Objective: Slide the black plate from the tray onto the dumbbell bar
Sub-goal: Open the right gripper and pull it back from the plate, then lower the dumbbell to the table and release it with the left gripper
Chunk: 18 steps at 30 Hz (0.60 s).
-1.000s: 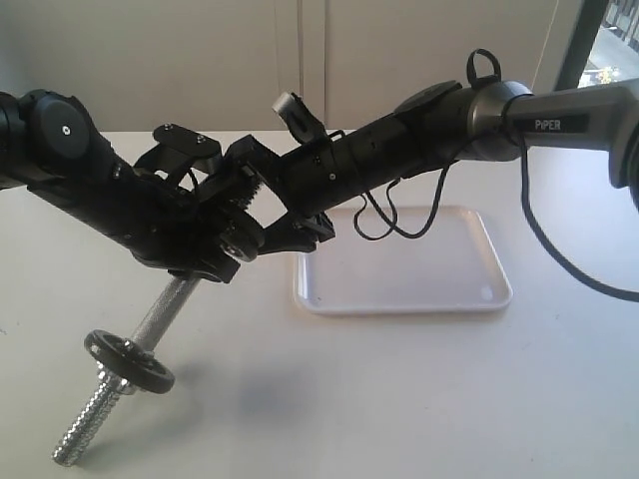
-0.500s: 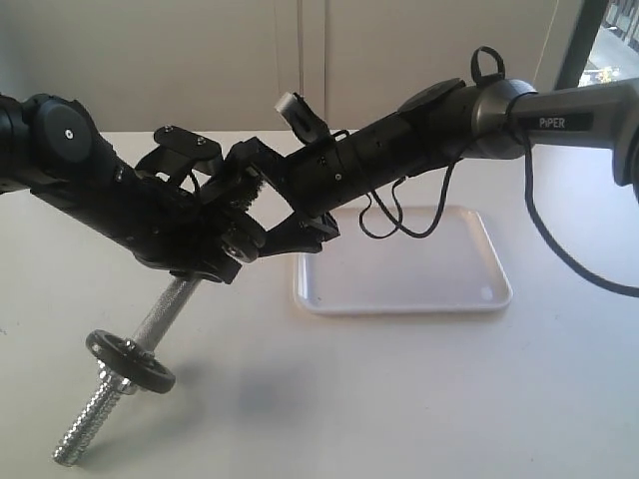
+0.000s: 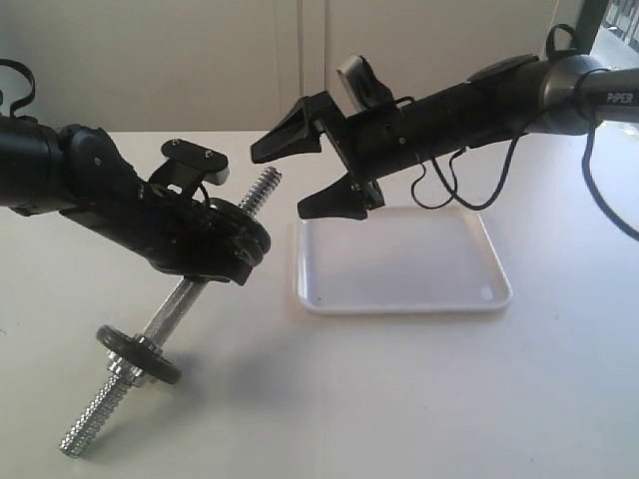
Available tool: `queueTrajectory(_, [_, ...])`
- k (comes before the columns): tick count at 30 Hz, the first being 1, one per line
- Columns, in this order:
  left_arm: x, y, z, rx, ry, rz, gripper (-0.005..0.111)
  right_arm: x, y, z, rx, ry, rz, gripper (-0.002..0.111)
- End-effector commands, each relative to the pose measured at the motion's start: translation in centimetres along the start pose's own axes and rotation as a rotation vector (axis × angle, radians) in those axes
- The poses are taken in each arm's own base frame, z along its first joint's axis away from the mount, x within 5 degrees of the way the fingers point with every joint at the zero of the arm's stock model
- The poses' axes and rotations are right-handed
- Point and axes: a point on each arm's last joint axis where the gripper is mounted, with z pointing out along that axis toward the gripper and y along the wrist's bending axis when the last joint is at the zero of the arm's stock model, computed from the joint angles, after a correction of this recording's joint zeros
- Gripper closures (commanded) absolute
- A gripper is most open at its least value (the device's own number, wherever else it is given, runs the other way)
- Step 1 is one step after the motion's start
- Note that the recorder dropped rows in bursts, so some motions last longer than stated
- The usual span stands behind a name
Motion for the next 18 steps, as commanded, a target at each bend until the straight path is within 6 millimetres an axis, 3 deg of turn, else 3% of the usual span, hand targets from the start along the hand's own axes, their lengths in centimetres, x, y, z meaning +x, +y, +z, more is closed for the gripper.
queueTrajectory(1, [-2.7, 0.3, -1.2, -0.055, -0.194, -0.065, 0.107, -0.6, -0.4, -2.0, 0.005, -0.038, -0.01, 0.004])
queueTrajectory(8, [-2.1, 0.8, 0.9, -0.068, -0.176, -0.11, 0.107, -0.7, -0.7, -2.7, 0.01, -0.053, -0.013, 0.004])
queueTrajectory(18, [-2.1, 0.8, 1.1, -0.069, -0.176, -0.116, 0.107, -0.7, -0.7, -2.7, 0.01, -0.053, -0.013, 0.004])
